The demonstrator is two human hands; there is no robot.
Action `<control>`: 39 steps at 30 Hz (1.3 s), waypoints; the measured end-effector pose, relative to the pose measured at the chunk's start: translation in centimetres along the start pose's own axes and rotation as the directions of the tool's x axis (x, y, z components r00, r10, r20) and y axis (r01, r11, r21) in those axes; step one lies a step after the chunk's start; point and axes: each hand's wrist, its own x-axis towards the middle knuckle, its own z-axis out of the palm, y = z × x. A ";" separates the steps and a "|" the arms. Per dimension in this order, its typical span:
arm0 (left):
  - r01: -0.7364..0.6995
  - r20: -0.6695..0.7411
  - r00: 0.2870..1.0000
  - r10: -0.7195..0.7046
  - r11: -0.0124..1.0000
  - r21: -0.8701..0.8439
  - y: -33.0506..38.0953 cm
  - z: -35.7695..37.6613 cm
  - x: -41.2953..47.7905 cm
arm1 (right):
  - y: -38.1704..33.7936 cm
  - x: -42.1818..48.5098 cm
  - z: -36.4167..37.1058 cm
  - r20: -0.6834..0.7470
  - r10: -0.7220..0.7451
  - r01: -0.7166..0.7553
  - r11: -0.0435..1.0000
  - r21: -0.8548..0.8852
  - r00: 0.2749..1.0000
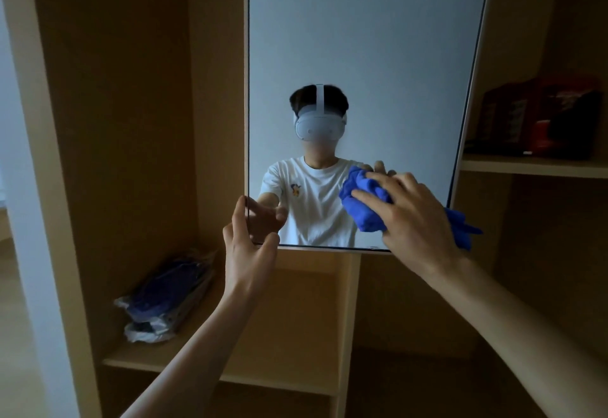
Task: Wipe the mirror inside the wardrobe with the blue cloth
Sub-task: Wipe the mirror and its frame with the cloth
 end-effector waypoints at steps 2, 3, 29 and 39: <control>0.003 -0.005 1.000 -0.003 1.000 0.001 0.1 0.0 -0.1 | -0.6 -1.6 0.9 0.006 -0.036 0.036 0.999 0.004 0.999; 0.002 -0.008 1.000 -0.001 1.000 0.004 0.1 0.0 -0.2 | -1.1 -2.8 1.5 0.034 -0.059 0.058 0.998 0.019 0.998; -0.025 -0.054 0.998 0.030 0.995 0.092 0.2 1.6 -1.4 | 2.9 -4.2 0.1 0.056 0.042 -0.045 0.997 0.062 0.998; -0.018 -0.095 0.995 0.030 0.992 0.126 -0.2 2.5 -1.3 | 3.0 -9.2 1.3 0.187 -0.031 0.011 0.995 0.103 0.982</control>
